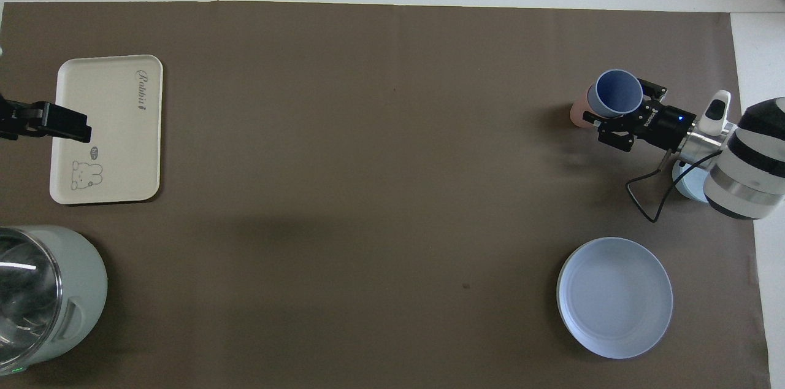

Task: Place cup on tray
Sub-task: 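Lift the cup with the right gripper while the left gripper reaches toward it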

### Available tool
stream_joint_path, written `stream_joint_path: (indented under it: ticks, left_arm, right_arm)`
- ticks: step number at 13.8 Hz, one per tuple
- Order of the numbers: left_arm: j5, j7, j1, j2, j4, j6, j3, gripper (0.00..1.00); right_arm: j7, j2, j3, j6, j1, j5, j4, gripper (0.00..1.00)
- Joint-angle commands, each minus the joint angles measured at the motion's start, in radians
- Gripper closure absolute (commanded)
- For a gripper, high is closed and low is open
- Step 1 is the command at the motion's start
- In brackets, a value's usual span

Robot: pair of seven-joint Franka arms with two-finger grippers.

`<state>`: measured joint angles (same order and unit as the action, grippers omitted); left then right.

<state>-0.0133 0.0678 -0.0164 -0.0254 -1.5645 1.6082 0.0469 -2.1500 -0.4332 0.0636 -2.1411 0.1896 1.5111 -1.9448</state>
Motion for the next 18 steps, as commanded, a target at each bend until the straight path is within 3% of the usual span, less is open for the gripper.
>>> stream_joint_path:
  ticks: [1, 5, 8, 15, 18]
  left_arm:
    - [0.001, 0.004, -0.001, 0.031, -0.034, -0.001, -0.004, 0.00]
    - [0.001, -0.002, 0.001, 0.041, -0.042, -0.041, -0.004, 0.00]
    - [-0.011, 0.004, 0.001, 0.041, -0.043, -0.037, -0.006, 0.00]
    - [-0.013, 0.009, -0.004, 0.044, -0.043, -0.033, -0.006, 0.00]
    - [-0.011, -0.002, -0.005, 0.045, -0.049, -0.039, -0.006, 0.00]
  right_arm:
    - [-0.027, -0.002, -0.001, -0.013, 0.001, 0.035, -0.003, 1.00]
    - [0.008, 0.014, 0.002, -0.011, 0.002, 0.026, 0.000, 1.00]
    - [0.102, 0.076, 0.005, -0.045, -0.002, -0.040, -0.002, 1.00]
    - [0.617, 0.264, 0.005, -0.111, -0.105, -0.529, 0.012, 1.00]
    - [0.906, 0.339, 0.005, -0.108, -0.206, -0.821, 0.032, 1.00]
